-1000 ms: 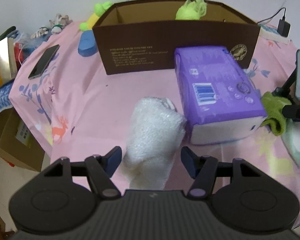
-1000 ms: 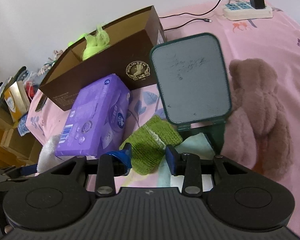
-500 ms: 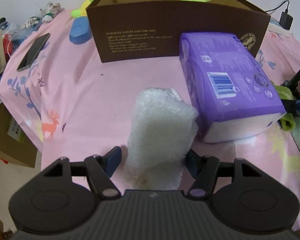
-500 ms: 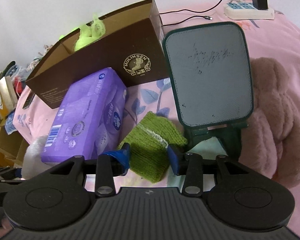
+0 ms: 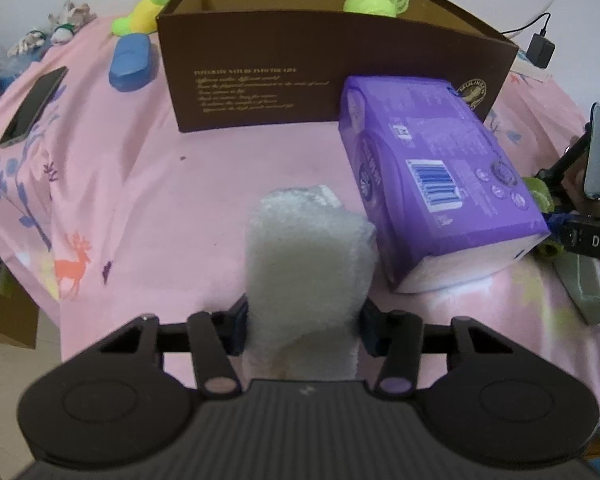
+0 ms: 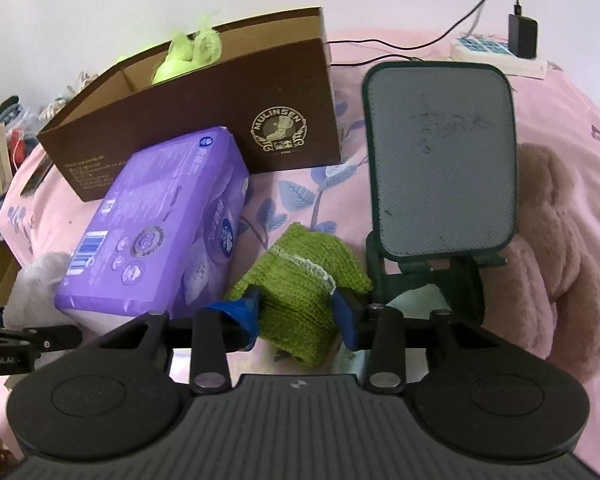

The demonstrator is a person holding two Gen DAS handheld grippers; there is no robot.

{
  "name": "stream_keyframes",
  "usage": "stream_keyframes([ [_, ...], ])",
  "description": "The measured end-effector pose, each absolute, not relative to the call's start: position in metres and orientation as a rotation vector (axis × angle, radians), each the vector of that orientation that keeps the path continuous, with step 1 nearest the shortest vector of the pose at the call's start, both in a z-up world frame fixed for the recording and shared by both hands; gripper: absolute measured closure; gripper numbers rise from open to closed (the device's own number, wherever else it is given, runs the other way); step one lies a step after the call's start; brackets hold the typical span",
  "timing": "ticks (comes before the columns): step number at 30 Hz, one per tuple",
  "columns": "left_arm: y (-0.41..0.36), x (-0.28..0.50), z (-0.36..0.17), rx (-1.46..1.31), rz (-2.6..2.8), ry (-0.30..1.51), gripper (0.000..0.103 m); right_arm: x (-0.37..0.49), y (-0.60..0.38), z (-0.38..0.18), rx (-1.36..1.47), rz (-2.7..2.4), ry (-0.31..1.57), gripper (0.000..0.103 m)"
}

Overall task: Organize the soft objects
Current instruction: 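Grasp the white bubble-wrap sock with the left gripper while the right gripper grasps the green knit sock, then lift and carry the bubble-wrap sock and green knit sock over the brown box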

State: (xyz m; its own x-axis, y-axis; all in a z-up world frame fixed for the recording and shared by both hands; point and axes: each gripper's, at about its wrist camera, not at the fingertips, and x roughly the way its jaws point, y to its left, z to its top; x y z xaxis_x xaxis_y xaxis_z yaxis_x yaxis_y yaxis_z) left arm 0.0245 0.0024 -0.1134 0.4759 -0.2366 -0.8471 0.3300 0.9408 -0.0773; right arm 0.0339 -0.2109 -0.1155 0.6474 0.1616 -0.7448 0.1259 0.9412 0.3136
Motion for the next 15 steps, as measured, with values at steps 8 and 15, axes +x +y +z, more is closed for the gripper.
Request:
stream_keyframes([
  [8, 0.019, 0.028, -0.104, 0.077, -0.391, 1.003, 0.058, 0.021, -0.216, -0.107, 0.408, -0.006, 0.841, 0.103],
  [15, 0.037, 0.032, -0.081, 0.037, -0.437, 0.959, 0.058, 0.007, -0.215, -0.091, 0.447, -0.018, 0.805, 0.103],
])
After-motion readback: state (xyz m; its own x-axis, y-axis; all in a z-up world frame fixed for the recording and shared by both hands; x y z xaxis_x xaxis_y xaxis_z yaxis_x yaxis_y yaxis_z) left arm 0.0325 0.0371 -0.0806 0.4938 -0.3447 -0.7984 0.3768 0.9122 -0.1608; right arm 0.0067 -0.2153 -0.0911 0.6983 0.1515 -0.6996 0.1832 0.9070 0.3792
